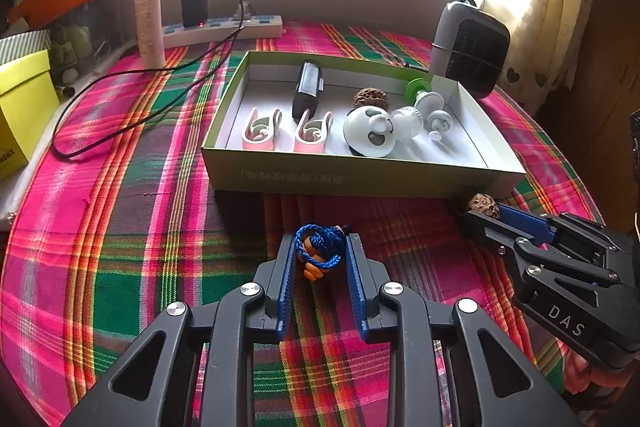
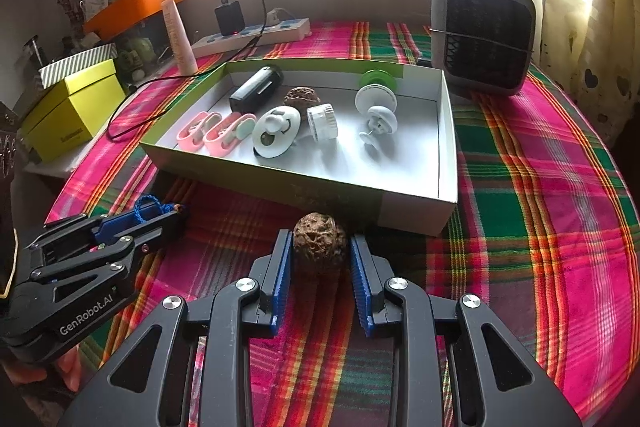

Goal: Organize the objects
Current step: 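Carry the blue cord with the left tool while the right tool carries the walnut over the box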

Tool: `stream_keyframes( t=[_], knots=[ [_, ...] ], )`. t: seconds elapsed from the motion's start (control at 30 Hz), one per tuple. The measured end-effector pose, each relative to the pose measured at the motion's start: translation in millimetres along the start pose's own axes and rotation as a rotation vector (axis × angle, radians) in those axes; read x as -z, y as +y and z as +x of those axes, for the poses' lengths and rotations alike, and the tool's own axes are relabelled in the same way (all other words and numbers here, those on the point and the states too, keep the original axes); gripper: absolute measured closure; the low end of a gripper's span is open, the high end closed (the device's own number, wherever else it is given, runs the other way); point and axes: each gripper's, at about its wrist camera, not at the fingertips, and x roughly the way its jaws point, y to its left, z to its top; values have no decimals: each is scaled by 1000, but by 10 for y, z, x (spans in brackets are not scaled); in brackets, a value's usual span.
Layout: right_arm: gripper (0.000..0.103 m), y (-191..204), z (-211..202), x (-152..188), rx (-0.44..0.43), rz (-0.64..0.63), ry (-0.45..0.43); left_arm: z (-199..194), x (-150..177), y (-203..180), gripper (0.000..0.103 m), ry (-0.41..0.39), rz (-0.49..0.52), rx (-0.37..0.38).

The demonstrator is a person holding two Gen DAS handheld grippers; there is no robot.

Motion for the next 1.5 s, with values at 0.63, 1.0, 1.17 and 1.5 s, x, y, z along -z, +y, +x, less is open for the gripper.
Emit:
stream_keyframes(
  t=[0.63, 1.0, 1.17, 1.5],
  knots=[
    [74, 79, -129, -25, -45, -16, -22, -162, -73, -81, 80, -32, 12, 14],
    [74, 62, -201, -69, -51, -7, -42, -230, -124, -134, 80, -47, 22, 17],
    [74, 47, -239, -97, -52, -6, -55, -253, -160, -139, 80, -55, 22, 20],
    [74, 8, -291, -179, -55, -2, -77, -285, -260, -168, 80, -76, 25, 32]
  ],
)
